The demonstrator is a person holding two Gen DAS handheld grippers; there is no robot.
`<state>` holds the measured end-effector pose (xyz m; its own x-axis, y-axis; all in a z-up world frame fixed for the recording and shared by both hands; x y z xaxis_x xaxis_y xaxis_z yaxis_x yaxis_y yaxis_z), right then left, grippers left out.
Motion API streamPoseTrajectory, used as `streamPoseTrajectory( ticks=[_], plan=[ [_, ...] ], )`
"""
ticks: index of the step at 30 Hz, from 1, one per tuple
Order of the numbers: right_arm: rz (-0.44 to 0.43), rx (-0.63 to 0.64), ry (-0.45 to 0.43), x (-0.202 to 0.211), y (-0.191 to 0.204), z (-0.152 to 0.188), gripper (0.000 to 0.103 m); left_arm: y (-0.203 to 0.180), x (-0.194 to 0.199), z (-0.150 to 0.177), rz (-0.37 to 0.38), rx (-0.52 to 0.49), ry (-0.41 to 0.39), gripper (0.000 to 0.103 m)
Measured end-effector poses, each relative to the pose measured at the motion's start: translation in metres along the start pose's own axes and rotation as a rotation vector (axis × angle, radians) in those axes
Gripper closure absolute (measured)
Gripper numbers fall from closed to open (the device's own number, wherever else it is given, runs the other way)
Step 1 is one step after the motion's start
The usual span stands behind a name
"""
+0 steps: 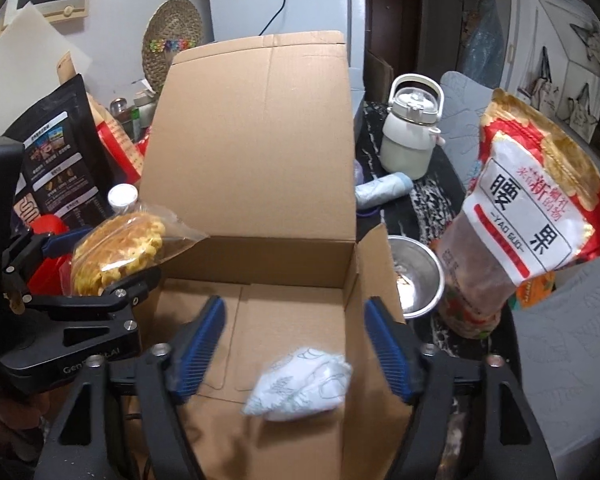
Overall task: Organize snacks
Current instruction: 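Carry the white bag into the box and open the right gripper while the left gripper carries the waffle, then lower the waffle into the box and open the left gripper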
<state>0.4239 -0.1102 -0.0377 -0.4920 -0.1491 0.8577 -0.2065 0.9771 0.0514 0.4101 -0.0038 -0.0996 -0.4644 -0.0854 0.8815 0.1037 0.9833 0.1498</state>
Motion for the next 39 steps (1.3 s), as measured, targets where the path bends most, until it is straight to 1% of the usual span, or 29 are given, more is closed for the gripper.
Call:
streamPoseTrajectory(
  ticks=[2,7,10,14,15,18,23,33,39],
  plan=[
    [0.004,-0.005,0.012,0.0,-0.002,0.002,0.027,0.0,-0.004,0.004,0.005,0.001,0.022,0.021],
    [0.019,-0.012,0.017,0.005,-0.006,0.006,0.027,-0.004,-0.001,0.008,0.033,-0.005,0.025,0.021],
    [0.021,-0.01,0.01,0.011,-0.006,0.005,0.027,-0.004,0.009,0.008,0.029,-0.005,0.01,0.021],
    [0.022,-0.016,-0.007,0.025,-0.006,0.004,0.027,-0.005,0.027,0.008,0.055,0.002,-0.011,0.021],
    [0.023,-0.017,-0.01,0.028,-0.007,0.004,0.027,-0.005,0.031,0.007,0.049,0.003,-0.02,0.021],
    [0.028,-0.019,-0.026,0.041,-0.007,0.003,0.027,-0.003,0.048,0.006,0.033,0.003,-0.054,0.021],
    [0.029,-0.02,-0.057,0.067,-0.005,0.003,0.027,-0.001,0.077,0.006,0.06,0.018,-0.089,0.021],
    [0.038,-0.003,-0.142,0.127,0.008,0.009,0.027,0.007,0.143,0.022,0.066,0.013,-0.184,0.021],
    [0.039,0.005,-0.191,0.163,0.018,0.018,0.027,0.014,0.18,0.036,0.066,0.016,-0.243,0.021]
  ],
)
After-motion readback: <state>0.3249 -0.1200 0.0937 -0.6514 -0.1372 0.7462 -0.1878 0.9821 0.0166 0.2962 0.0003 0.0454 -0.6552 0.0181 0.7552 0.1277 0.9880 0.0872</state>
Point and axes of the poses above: each gripper's, at about its wrist camera, not at the fingertips, and x roughly against the way its jaws point, y to its left, z to its underside, the point moved 10 cm from there along -x, roughly the way its jaws point, and after that the axes turned 10 degrees about y, right-handed, at the moved point
